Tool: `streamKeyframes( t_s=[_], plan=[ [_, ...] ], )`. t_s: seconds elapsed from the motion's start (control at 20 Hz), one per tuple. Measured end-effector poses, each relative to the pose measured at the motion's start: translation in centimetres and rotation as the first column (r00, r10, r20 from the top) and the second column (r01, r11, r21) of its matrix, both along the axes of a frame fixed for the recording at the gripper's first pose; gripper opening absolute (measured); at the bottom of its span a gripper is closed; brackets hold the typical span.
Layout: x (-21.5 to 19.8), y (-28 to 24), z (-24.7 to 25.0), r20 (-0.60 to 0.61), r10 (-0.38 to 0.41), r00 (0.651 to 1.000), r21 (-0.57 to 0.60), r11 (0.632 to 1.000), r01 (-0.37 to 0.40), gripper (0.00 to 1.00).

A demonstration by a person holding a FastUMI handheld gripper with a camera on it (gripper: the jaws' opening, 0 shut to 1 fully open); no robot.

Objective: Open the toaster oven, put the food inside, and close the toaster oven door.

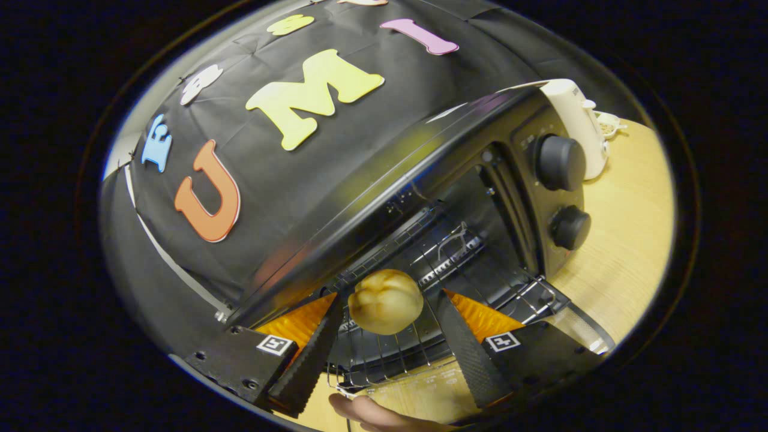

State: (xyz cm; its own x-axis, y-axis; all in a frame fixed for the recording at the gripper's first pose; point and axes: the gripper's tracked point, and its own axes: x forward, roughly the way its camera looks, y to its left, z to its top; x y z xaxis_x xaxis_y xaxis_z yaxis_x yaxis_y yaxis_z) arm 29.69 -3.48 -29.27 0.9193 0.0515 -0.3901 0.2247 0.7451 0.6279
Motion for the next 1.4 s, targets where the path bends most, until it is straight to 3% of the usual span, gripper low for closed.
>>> streamKeyframes(
  t_s=[0.25,0.55,0.95,1.15,1.4],
  plan=[
    [-3.8,-0.2,0.8,0.0,-0.008,1.0,0.004,1.0,0.008,1.0],
    [-8.5,0.5,2.3,0.012,0.043,0.999,-0.15,0.988,-0.04,1.0],
    [-14.2,0.6,2.4,0.046,0.088,0.995,-0.423,0.904,-0.061,1.0],
    [-17.0,2.2,0.2,-0.001,0.173,0.985,-0.452,0.878,-0.154,1.0],
    [-19.9,3.0,-3.6,-0.099,0.237,0.966,-0.538,0.804,-0.253,1.0]
  ],
)
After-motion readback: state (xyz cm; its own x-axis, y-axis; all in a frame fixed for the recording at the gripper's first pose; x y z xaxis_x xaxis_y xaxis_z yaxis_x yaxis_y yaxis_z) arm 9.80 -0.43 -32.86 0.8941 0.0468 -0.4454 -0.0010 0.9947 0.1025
